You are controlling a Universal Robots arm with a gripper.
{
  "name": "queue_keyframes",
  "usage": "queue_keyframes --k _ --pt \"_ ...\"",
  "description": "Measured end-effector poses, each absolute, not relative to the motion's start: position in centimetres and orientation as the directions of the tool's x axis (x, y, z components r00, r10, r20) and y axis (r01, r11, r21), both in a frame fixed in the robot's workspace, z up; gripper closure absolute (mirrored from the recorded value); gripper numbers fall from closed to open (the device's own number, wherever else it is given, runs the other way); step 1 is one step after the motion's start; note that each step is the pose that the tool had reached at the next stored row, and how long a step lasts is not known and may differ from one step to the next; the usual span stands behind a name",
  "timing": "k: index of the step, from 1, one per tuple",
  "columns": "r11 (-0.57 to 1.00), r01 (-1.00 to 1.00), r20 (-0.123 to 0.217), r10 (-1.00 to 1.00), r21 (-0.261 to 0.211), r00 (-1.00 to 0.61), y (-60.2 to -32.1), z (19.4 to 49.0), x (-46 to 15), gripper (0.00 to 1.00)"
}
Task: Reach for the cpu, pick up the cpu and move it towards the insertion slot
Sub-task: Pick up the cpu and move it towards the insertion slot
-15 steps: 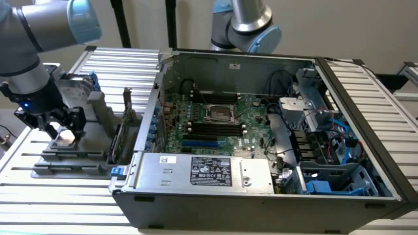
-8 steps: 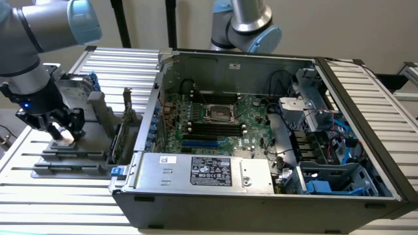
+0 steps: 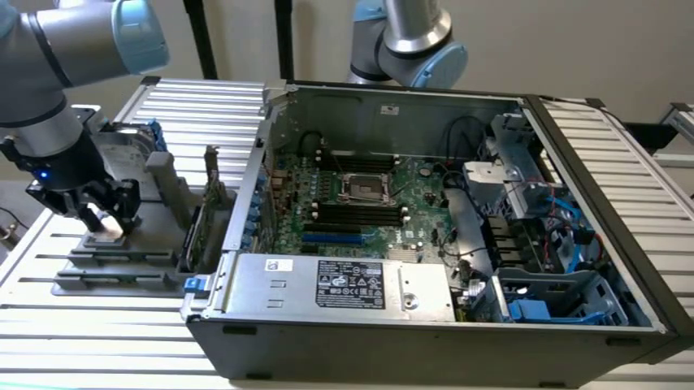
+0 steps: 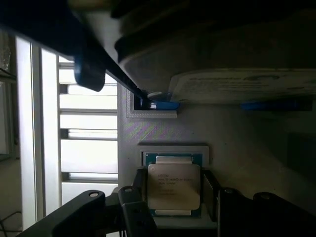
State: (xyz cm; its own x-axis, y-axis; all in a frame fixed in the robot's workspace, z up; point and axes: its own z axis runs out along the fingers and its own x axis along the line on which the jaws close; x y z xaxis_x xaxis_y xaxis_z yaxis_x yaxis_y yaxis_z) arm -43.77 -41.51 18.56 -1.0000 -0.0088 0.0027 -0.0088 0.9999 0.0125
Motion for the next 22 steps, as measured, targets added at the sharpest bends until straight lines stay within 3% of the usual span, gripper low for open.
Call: queue_keyframes --k 22 --pt "1.000 -0.009 0.012 -0.009 0.014 -1.000 -41.6 27.9 -42.9 0.45"
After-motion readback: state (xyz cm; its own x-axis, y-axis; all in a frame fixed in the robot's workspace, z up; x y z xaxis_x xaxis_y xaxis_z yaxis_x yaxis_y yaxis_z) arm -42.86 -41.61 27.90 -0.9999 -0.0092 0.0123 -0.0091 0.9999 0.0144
